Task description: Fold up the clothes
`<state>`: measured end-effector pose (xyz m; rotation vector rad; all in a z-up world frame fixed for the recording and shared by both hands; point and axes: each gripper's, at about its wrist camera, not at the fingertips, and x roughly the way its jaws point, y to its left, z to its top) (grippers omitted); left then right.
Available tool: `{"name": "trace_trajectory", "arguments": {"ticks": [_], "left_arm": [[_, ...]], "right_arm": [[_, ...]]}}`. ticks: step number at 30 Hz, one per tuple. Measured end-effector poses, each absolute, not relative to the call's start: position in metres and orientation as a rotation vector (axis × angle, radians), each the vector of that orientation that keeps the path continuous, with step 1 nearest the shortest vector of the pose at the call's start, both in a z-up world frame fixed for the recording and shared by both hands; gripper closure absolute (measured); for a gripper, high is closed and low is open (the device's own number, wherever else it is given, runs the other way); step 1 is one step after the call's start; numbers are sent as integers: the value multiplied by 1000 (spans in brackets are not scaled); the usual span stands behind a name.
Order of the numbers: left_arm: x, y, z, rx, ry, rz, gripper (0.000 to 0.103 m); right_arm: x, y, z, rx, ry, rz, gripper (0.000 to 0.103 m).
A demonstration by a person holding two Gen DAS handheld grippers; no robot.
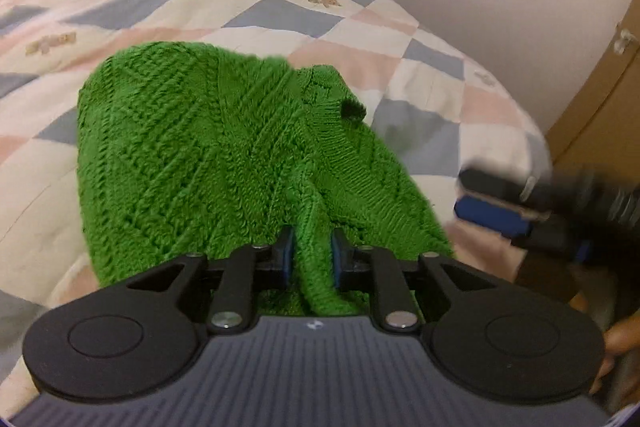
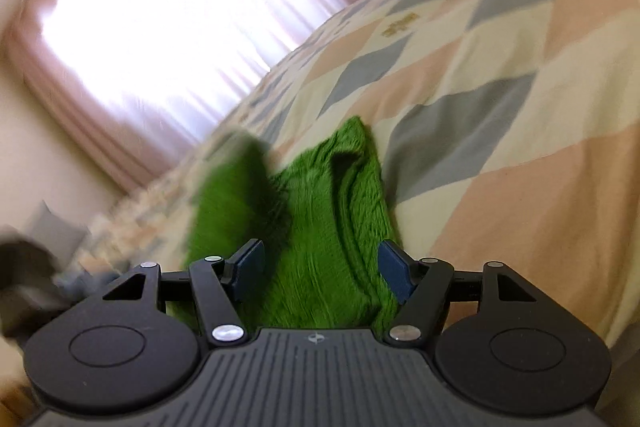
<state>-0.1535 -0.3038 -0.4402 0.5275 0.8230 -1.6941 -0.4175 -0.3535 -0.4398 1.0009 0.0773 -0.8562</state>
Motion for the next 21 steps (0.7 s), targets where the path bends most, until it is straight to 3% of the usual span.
{"name": "trace_trajectory", "arguments": {"ticks": [2,6,18,20,21], "left_arm": [[-150,-297,-434,504,827,-1724,75],[-137,-280,-409,401,810,-1760,72],[-38,-283,-419,132,938,-1548,73],[-30,-297,-420,103,945,-1544,73],[-26,-303,-418,83,936,-1554,73]], "right_arm": [[-428,-368,-443,1098,11,-792,36],[-424,-406,-447,1226,-54,-622,36],[-340,-487,-469,1314,166,-470,40],[-328,-488,-471,1295,206,-487,49],[-325,-488,-472,1281,214,-497,67]]}}
